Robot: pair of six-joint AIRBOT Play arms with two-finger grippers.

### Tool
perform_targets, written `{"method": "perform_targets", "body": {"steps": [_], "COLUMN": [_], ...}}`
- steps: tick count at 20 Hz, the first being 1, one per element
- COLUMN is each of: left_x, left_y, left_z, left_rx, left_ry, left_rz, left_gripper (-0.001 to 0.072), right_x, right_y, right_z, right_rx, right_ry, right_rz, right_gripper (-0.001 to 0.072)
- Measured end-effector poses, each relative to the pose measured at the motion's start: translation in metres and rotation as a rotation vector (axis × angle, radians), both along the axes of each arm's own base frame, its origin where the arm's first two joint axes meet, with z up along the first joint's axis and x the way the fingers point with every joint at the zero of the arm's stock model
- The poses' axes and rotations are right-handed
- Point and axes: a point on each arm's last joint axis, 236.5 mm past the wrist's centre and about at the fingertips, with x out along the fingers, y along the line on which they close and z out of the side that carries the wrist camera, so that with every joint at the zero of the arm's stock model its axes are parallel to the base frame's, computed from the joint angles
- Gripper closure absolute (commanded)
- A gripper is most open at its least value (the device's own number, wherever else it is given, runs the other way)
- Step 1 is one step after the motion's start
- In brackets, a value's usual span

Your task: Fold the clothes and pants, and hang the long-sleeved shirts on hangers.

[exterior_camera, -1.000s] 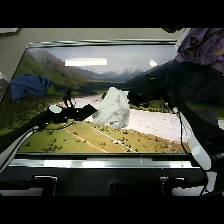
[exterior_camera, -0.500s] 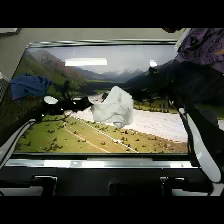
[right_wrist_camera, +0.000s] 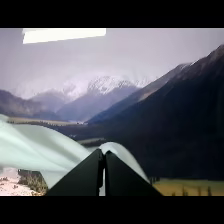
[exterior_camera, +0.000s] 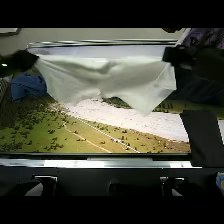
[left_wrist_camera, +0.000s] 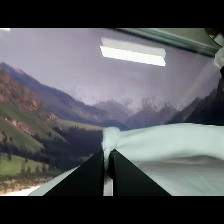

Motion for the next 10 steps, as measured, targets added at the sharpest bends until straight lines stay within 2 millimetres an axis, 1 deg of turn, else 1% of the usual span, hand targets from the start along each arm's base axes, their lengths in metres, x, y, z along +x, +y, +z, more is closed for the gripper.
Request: {"method": "perform_targets", "body": {"steps": [1,3,6,8,9,10], "left_x": [-0.018,-0.053,-0.101,-0.123,-0.130,-0.133], "left_y": [0.005,0.009,0.012,0.019,0.022,0.025], "left_z": [0.022,0.054,0.087,0.102,0.106,0.106], "left_rx": [0.022,0.044,0.052,0.047,0.044,0.044], "left_ry": [-0.039,-0.088,-0.146,-0.173,-0.181,-0.178], "left_rz": [0.013,0.025,0.059,0.102,0.122,0.138], "left_gripper": [0.0693,0.0693,0.0693,0.0693,0.0693,0.0693], "right_x": [-0.017,-0.053,-0.103,-0.124,-0.129,-0.129], "right_y": [-0.008,-0.020,-0.033,-0.039,-0.040,-0.040], "right_z": [0.019,0.051,0.090,0.108,0.114,0.118], "right_rx": [-0.004,-0.002,0.020,0.045,0.060,0.068], "right_ry": [-0.034,-0.090,-0.183,-0.236,-0.257,-0.271], "right_rz": [-0.013,-0.030,-0.045,-0.054,-0.059,-0.060], "right_gripper": [0.0682,0.0682,0.0682,0.0682,0.0682,0.0682]}}
